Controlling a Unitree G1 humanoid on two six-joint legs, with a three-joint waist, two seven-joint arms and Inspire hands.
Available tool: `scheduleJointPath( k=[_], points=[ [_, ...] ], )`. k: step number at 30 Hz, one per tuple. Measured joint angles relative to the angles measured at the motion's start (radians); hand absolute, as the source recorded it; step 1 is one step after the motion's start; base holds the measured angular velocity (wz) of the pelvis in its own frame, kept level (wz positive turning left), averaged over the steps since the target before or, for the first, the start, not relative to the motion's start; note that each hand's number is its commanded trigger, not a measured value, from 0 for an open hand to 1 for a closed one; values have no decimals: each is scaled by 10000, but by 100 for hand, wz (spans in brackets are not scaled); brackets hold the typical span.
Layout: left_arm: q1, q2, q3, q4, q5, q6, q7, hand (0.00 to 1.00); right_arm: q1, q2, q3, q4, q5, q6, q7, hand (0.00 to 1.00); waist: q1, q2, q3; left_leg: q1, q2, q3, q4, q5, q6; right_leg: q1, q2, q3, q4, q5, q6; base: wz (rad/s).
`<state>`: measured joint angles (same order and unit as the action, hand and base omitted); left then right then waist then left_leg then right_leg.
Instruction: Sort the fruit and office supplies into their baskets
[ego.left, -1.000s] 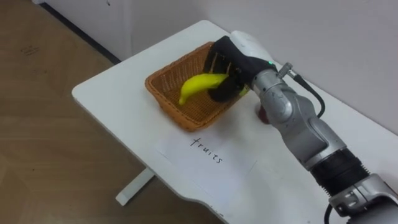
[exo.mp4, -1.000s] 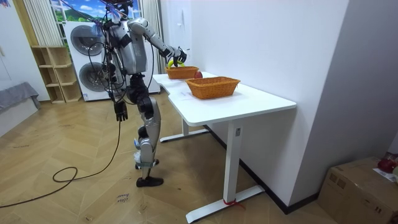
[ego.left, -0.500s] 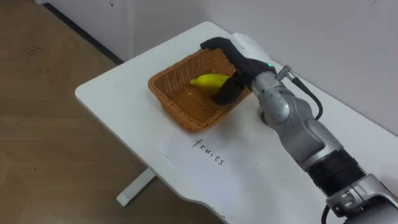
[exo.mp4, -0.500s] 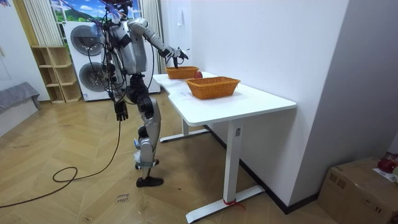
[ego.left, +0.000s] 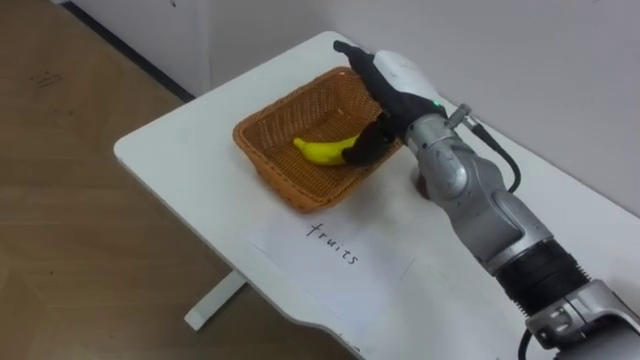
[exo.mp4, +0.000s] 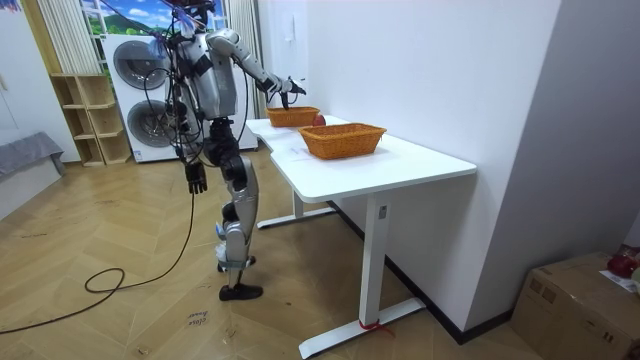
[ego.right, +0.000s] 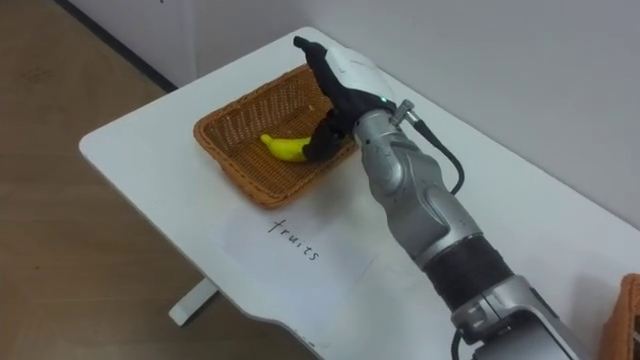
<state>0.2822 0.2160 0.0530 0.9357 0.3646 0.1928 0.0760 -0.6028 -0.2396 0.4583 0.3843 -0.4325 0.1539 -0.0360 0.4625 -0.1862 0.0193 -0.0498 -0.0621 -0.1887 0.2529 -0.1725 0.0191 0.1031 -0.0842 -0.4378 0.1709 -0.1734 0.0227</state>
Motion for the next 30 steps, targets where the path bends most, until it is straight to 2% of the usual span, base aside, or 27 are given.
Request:
scheduleJointPath(
  k=[3, 9, 16, 19, 23, 27, 30],
  points=[
    [-17, -14, 54, 1, 3, -23, 83, 0, 0, -60, -118, 45, 752, -13, -88, 0, -117, 16, 11, 63, -4, 16, -45, 1, 23, 51, -9, 32, 1, 2, 5, -2],
    [-31, -107, 27, 5, -9, -31, 104, 0, 4, -248, -568, 45, 1761, -260, -833, 0, -548, 221, 131, 58, -11, -7, 54, -20, 45, 103, -9, -14, 6, 11, 16, 0],
    [-14, -380, 2, 191, -3, -19, 322, 0, 9, -239, -1209, 57, 2709, -562, -1949, 0, -791, 753, 30, 142, 6, 179, -31, -14, 65, 60, -13, 218, 4, 30, 40, -7],
    [40, -452, -7, 262, -21, 4, 440, 0, 9, -222, -1305, 128, 3099, -576, -2345, 0, -854, 887, 17, 176, 28, 243, -157, 16, 73, -6, -14, 284, 11, 31, 39, -9],
    [42, -492, -205, 172, -28, -7, 443, 0, 9, -195, -1327, 143, 3838, -670, -2817, 0, -1050, 1007, -41, 77, 26, 255, -151, 21, 80, -131, -28, 264, 10, 33, 40, 0],
    [60, -541, -226, 61, -108, -101, 510, 0, 18, -180, -1746, 146, 4853, -696, -3229, 0, -1162, 1202, -70, 98, 5, 275, -136, 38, 105, -140, -54, 264, -2, 38, 49, 0],
    [164, -543, -273, 65, -128, -110, 515, 0, 18, -178, -1878, 316, 5097, -927, -3704, 0, -1325, 1326, -93, 115, 0, 273, -151, 40, 108, -126, -60, 264, -9, 39, 51, 0]
  ],
)
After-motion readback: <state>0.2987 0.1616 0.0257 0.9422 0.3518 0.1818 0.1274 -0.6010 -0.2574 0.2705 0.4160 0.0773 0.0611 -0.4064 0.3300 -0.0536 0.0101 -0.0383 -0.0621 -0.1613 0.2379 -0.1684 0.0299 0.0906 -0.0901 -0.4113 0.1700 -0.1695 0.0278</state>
